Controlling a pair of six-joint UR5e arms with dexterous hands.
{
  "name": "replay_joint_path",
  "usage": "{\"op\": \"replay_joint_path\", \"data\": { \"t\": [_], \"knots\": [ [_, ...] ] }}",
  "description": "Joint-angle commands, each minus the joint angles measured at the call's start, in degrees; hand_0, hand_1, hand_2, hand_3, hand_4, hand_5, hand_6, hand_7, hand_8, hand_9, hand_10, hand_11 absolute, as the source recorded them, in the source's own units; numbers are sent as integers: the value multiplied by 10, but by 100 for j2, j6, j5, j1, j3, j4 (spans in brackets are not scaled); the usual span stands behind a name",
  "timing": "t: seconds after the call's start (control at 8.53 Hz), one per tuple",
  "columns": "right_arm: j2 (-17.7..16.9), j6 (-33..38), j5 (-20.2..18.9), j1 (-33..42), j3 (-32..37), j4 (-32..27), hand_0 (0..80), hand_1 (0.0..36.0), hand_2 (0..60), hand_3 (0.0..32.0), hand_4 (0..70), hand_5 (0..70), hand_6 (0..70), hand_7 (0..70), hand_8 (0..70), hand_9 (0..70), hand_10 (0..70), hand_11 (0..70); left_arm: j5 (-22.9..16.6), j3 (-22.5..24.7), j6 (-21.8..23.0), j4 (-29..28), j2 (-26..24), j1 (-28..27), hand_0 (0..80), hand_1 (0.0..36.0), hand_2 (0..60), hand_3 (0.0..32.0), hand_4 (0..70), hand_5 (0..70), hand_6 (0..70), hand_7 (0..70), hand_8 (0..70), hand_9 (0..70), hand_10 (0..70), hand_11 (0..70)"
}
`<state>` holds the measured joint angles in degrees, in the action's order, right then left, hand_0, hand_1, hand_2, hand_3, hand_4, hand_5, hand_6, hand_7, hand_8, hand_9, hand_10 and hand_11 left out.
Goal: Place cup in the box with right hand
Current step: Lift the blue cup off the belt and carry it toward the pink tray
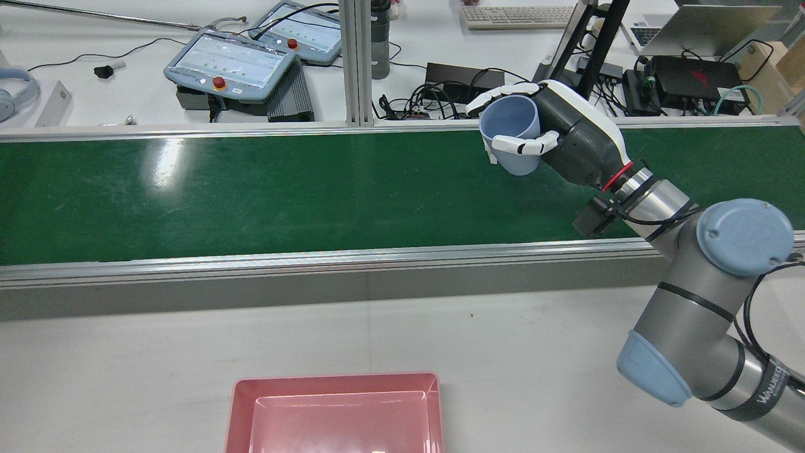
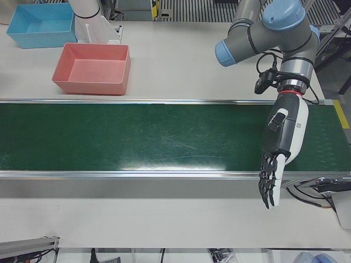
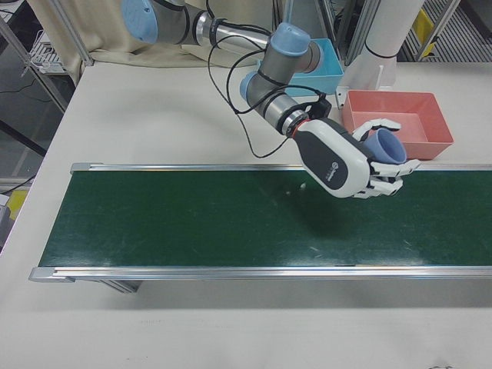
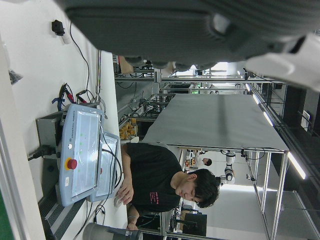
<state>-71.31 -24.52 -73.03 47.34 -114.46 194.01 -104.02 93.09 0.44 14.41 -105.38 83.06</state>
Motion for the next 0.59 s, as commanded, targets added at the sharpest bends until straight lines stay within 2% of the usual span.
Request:
{"op": "replay_joint_path", "data": {
  "t": [0.0, 0.12, 0.23, 0.35, 0.47],
  "knots": [
    [215, -158, -36, -294, -1313, 857, 460, 242, 600, 0, 218, 217, 482, 700, 700, 700, 631, 700, 4, -1, 0, 0, 0, 0, 0, 0, 0, 0, 0, 0, 0, 0, 0, 0, 0, 0],
    [188, -175, -36, -713, -1412, 857, 458, 209, 600, 0, 169, 207, 472, 700, 700, 700, 589, 700, 4, -1, 0, 0, 0, 0, 0, 0, 0, 0, 0, 0, 0, 0, 0, 0, 0, 0],
    [171, -306, -36, -1144, -1413, 857, 465, 206, 594, 0, 163, 199, 463, 700, 700, 700, 561, 700, 4, -1, 0, 0, 0, -9, 0, 0, 0, 0, 0, 0, 0, 0, 0, 0, 0, 0],
    [171, -481, 112, -1705, -1430, 857, 488, 241, 571, 0, 153, 192, 454, 700, 700, 700, 537, 700, 4, -1, 0, 0, 0, 0, 0, 0, 0, 0, 0, 0, 0, 0, 0, 0, 0, 0],
    [171, -605, 496, -2302, -1517, 857, 508, 255, 512, 0, 125, 188, 447, 700, 700, 700, 520, 700, 4, -1, 0, 0, 0, 0, 0, 0, 0, 0, 0, 0, 0, 0, 0, 0, 0, 0]
  ]
}}
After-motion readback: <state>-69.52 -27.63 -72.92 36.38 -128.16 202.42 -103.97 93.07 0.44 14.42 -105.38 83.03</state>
